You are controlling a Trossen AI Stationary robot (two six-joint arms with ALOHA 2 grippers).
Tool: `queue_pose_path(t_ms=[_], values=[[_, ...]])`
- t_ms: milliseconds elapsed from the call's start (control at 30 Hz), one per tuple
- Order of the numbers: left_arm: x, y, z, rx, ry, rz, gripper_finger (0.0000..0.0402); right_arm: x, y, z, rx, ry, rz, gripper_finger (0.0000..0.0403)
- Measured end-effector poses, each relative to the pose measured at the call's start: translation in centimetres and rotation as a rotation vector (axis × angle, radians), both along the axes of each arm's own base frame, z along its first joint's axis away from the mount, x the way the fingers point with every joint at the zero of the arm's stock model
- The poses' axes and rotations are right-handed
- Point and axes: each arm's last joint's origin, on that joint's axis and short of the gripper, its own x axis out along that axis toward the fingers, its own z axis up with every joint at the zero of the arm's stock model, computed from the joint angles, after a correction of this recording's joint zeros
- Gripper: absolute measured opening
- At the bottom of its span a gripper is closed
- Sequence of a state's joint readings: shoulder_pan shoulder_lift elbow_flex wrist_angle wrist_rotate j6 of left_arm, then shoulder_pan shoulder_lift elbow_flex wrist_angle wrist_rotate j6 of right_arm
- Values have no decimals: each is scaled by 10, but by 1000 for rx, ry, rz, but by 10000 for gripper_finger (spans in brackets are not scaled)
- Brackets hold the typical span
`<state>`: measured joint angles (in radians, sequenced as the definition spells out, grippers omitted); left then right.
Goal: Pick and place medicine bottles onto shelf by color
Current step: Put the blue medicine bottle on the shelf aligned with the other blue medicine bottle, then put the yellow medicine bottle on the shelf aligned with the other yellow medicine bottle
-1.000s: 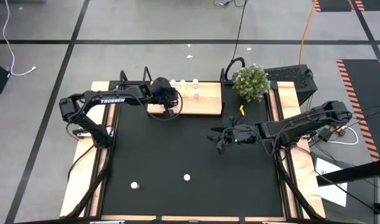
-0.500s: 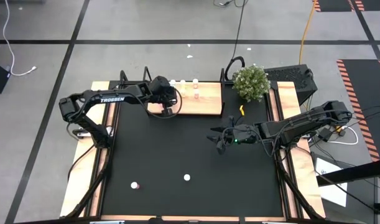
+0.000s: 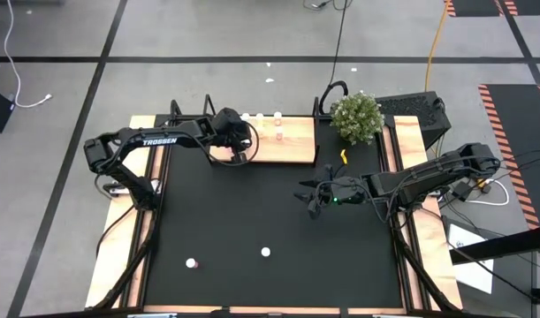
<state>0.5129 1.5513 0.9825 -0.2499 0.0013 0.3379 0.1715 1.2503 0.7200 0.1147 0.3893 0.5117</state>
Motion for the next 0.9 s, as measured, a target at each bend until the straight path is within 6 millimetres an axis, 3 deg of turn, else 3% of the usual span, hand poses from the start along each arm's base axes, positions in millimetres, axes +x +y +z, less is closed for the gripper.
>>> queue_pose_path(t_ms=[267,900], values=[[0,0,0,-1,0,0,128,0,0,0,0,0,0,219],[0,-1,5,-19,-9,-18,201,0,0,1,1,-3,2,219]])
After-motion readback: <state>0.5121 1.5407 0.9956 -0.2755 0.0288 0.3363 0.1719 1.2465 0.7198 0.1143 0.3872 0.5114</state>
